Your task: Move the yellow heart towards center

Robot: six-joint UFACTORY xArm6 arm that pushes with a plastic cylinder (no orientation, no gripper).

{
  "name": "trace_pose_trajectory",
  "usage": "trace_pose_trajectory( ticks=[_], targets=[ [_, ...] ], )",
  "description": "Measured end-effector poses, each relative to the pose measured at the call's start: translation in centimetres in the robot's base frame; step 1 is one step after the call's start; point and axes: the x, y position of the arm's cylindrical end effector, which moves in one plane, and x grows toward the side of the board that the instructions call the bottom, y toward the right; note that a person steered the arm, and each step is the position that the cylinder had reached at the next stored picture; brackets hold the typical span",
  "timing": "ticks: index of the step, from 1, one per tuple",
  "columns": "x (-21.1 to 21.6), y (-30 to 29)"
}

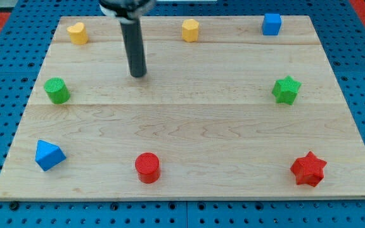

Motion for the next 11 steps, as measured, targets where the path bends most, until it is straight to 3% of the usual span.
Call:
trace_pose_trajectory(
  ticks=[1, 2, 3, 4, 5, 6, 7, 8, 9, 11],
  targets=[
    [-4.2, -4.7],
    [-14.2, -2.3],
    [-15.2, -6.5],
    [-14.3, -15.5],
    [-11.1, -14.1],
    [-7.8, -1.1],
    [-5.7, 2.1],
    [-13.9, 0.6],
    [-15.3, -5.0],
    [-9.8, -7.1]
  ],
)
